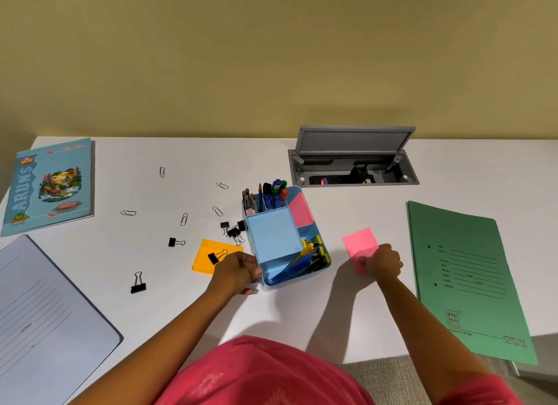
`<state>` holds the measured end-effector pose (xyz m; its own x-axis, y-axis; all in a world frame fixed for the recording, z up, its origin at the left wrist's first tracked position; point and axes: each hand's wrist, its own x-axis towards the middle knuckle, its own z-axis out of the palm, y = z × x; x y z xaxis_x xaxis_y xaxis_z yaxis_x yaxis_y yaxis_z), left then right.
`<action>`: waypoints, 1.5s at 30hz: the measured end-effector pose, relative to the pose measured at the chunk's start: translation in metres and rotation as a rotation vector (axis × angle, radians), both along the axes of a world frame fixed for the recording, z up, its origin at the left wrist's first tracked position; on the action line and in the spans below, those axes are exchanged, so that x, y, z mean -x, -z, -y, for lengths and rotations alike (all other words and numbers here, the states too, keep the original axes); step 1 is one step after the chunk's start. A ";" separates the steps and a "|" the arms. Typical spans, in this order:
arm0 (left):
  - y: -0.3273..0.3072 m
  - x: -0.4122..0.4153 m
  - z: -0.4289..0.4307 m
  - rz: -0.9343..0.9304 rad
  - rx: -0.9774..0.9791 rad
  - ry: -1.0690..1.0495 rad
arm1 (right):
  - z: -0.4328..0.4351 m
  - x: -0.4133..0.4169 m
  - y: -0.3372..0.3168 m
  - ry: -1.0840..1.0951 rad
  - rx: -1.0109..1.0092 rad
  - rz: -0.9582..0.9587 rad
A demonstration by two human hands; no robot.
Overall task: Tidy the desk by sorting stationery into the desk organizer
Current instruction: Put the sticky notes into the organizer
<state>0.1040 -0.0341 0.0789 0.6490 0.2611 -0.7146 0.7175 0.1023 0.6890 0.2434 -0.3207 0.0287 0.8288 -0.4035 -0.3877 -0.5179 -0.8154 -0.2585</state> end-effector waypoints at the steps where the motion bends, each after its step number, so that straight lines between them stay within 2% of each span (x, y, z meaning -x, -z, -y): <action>1: 0.000 0.000 0.000 0.003 -0.003 -0.001 | -0.001 -0.004 -0.004 -0.021 -0.033 0.032; 7: 0.000 -0.001 0.001 -0.008 0.006 -0.016 | -0.032 -0.023 -0.057 -0.117 -0.252 0.446; 10: 0.001 -0.002 0.000 -0.016 0.006 -0.013 | -0.054 -0.024 -0.087 -0.151 -0.423 0.548; 14: 0.000 -0.002 0.000 -0.030 0.017 -0.013 | -0.076 -0.029 -0.104 -0.231 -0.432 0.618; 17: -0.001 -0.002 0.000 -0.030 0.014 -0.009 | -0.082 -0.038 -0.091 -0.285 -0.361 0.539; 22: -0.002 -0.002 -0.001 -0.031 0.008 0.001 | -0.081 -0.049 -0.039 -0.435 -0.202 0.196; 26: -0.003 -0.001 -0.001 -0.020 -0.007 0.026 | -0.087 -0.050 -0.014 -0.416 -0.086 0.039; 29: -0.004 0.000 -0.002 -0.015 -0.015 0.039 | -0.092 -0.047 -0.006 -0.442 0.047 0.033; 31: -0.004 -0.001 -0.002 -0.021 -0.011 0.038 | -0.093 -0.046 -0.001 -0.400 0.064 0.031; 40: -0.006 -0.002 -0.001 -0.032 -0.016 0.035 | -0.090 -0.048 0.002 -0.230 -0.023 -0.072; 43: -0.006 -0.002 -0.001 -0.031 -0.014 0.033 | -0.090 -0.048 0.002 -0.196 -0.106 0.044; 45: -0.007 -0.002 -0.001 -0.034 -0.014 0.032 | -0.093 -0.045 -0.008 -0.117 -0.197 0.205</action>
